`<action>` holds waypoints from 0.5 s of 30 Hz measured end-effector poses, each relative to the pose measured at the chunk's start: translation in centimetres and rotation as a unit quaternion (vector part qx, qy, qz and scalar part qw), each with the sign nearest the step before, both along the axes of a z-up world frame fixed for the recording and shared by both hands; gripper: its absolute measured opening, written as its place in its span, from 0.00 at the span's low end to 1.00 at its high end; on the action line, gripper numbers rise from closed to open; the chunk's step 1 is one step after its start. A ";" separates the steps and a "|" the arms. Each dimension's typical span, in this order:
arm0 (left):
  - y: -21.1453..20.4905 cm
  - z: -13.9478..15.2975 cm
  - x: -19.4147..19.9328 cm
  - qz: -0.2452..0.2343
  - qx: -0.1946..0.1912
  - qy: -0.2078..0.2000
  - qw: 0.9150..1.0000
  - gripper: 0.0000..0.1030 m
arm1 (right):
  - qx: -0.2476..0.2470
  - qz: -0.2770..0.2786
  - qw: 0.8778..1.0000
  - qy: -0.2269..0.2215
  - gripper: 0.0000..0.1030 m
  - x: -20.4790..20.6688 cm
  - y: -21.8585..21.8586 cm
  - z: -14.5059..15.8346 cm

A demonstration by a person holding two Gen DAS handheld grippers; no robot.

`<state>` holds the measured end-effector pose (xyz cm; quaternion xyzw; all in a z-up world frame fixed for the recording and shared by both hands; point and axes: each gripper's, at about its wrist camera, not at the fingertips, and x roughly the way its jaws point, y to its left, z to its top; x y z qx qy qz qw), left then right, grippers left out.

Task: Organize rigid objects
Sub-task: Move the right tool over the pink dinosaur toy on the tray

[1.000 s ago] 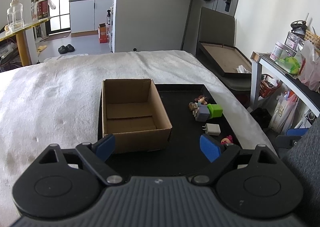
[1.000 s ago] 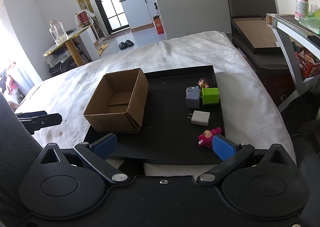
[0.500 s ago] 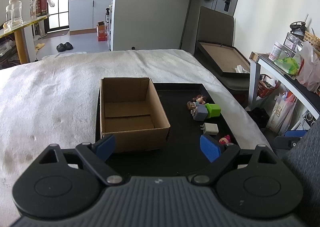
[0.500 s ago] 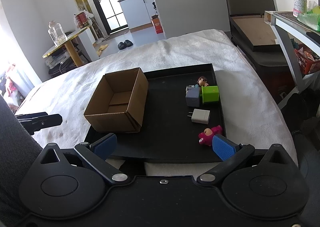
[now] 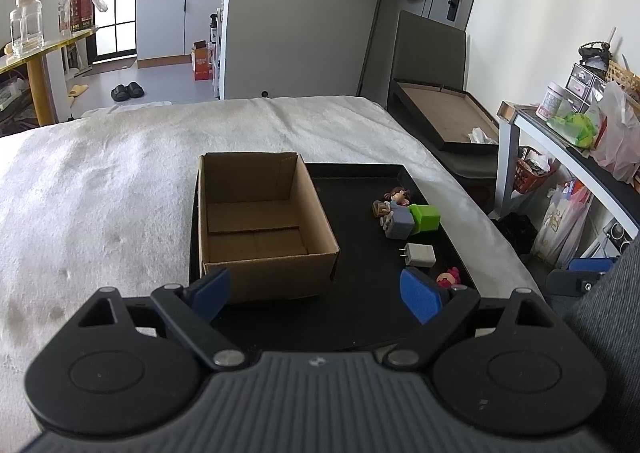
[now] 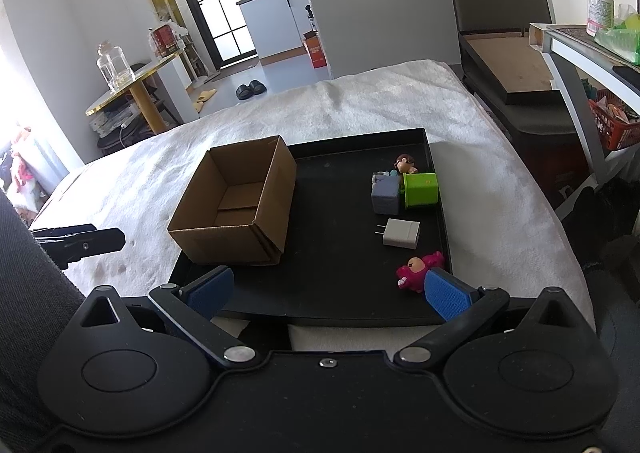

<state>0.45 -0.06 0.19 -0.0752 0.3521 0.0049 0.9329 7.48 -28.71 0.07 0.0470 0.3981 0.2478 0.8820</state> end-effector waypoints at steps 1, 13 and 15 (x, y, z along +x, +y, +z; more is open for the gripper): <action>0.0 0.0 0.0 0.000 0.000 -0.001 1.000 0.88 | 0.001 0.000 1.000 0.000 1.00 0.0 0.0 0.0; 0.7 -1.1 0.1 0.011 0.006 0.018 1.000 0.89 | 0.001 0.011 1.000 0.000 1.00 0.4 0.3 -0.4; 0.8 -1.2 0.3 0.014 0.006 0.022 1.000 0.89 | 0.003 0.011 1.000 0.004 1.00 0.6 0.1 -0.6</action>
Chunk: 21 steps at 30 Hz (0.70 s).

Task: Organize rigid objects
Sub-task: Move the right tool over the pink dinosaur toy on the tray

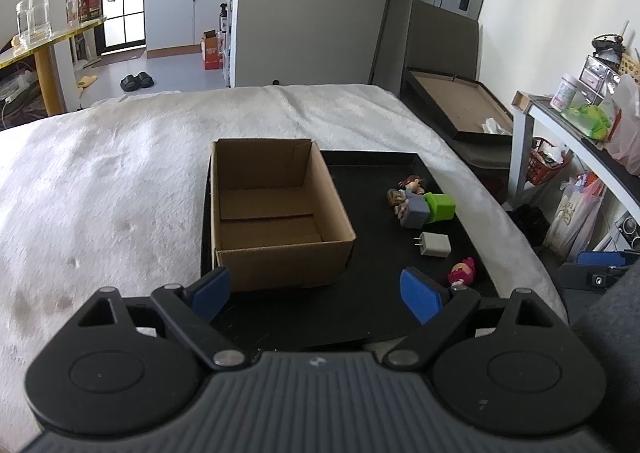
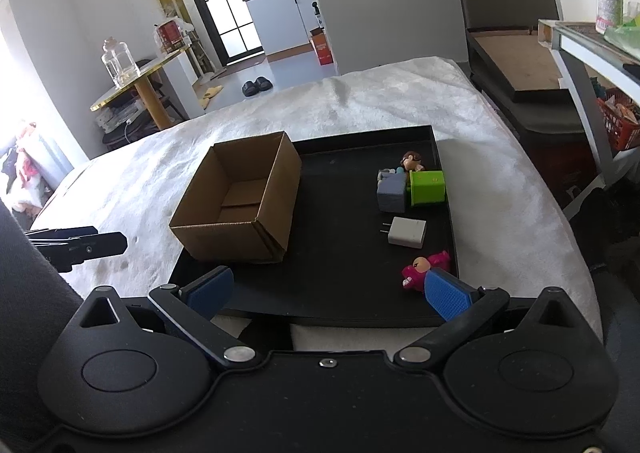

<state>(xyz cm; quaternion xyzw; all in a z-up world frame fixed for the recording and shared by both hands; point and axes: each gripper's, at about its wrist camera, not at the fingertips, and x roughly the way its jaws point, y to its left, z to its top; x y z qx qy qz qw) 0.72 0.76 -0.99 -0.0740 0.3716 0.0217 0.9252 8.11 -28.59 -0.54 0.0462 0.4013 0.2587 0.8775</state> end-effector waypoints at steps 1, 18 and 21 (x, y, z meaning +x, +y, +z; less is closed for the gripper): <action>0.0 -0.1 0.1 0.001 0.000 0.002 1.000 0.89 | 0.000 0.000 1.000 0.001 1.00 0.1 0.0 -0.1; 0.7 -1.4 2.3 0.043 0.020 0.027 0.998 0.88 | -0.013 -0.015 1.000 -0.008 1.00 2.4 -1.2 -2.3; 0.9 -1.5 2.9 0.055 0.027 0.027 0.998 0.88 | -0.020 -0.020 1.000 -0.007 0.99 3.0 -1.2 -2.8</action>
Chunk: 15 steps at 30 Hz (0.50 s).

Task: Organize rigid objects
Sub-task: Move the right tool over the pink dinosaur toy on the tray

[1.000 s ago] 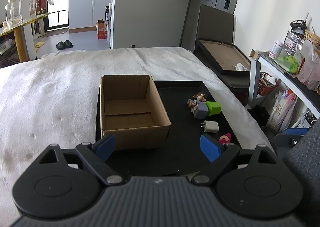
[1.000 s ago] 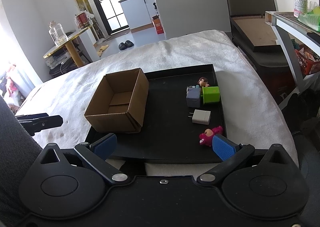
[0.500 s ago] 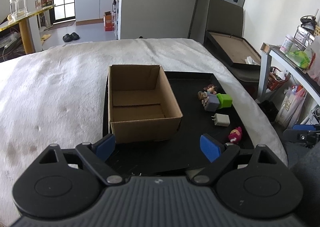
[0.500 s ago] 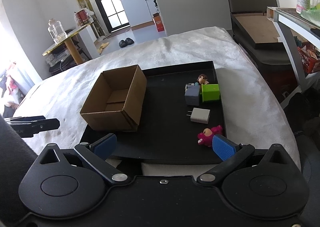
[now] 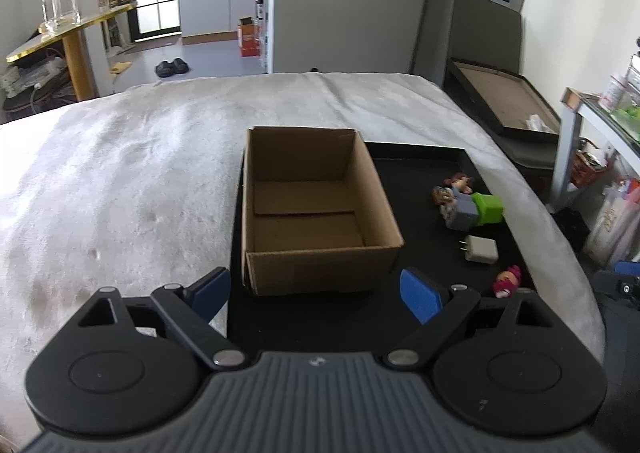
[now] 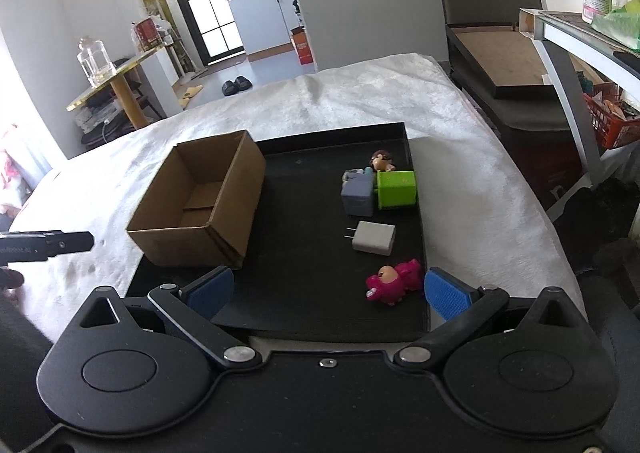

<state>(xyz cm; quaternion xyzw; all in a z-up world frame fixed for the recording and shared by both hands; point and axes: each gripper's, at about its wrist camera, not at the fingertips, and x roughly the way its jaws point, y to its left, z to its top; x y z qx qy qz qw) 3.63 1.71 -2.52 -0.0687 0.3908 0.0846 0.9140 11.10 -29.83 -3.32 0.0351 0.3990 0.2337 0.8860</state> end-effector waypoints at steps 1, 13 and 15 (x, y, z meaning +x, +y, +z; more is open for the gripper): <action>0.1 -0.1 0.2 0.003 0.002 -0.001 1.000 0.88 | -0.002 -0.002 1.000 0.001 0.99 0.2 0.0 -0.2; 1.7 -1.5 2.9 0.047 0.017 -0.001 0.999 0.88 | -0.007 -0.031 0.999 0.030 0.75 3.1 -0.1 -3.2; 2.0 -1.9 3.2 0.053 0.019 -0.002 0.998 0.88 | -0.008 -0.031 0.999 0.037 0.70 3.6 0.1 -3.8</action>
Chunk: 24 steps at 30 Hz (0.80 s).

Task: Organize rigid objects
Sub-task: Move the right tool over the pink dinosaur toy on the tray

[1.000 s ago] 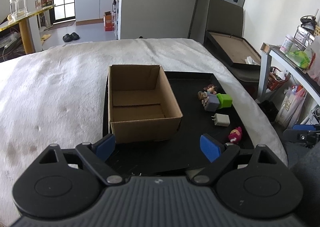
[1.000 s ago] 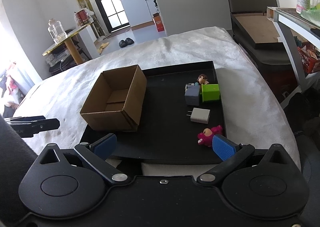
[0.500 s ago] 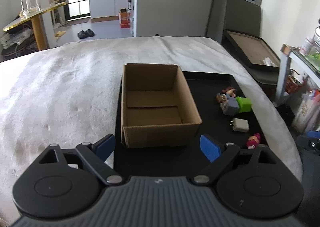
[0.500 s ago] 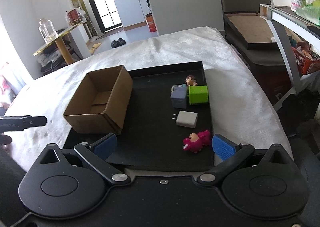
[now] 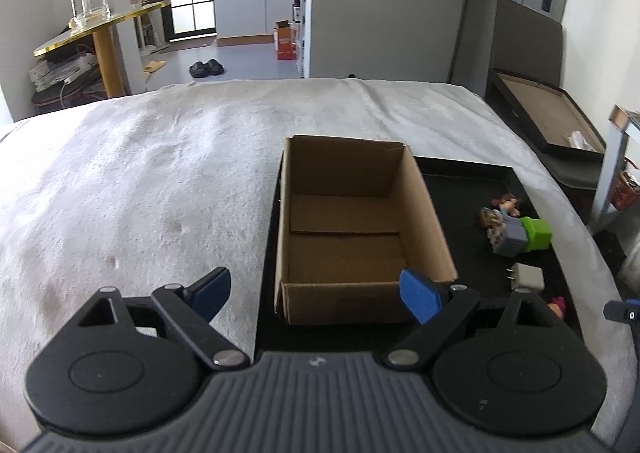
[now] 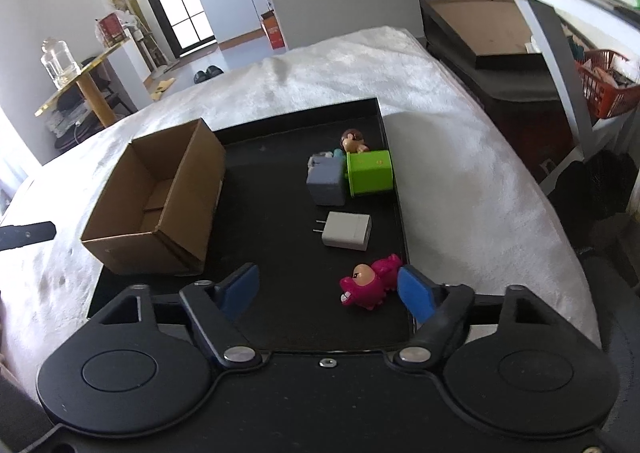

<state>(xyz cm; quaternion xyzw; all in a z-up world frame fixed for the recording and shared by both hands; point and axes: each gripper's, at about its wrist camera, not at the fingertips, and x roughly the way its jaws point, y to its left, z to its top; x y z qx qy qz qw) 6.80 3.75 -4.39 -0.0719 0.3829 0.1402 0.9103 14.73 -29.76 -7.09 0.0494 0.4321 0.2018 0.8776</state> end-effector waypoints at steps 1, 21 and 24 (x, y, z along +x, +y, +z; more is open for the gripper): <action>0.2 -0.2 0.2 0.004 0.002 0.000 1.000 0.88 | 0.001 -0.001 1.000 0.004 0.69 0.2 0.1 -0.3; 2.9 -3.4 4.2 0.064 0.008 -0.022 0.998 0.82 | 0.004 -0.038 0.995 0.090 0.37 4.0 1.7 -6.5; 3.6 -4.0 4.7 0.079 0.006 -0.022 0.997 0.78 | -0.002 -0.037 0.995 0.098 0.35 4.1 2.2 -7.1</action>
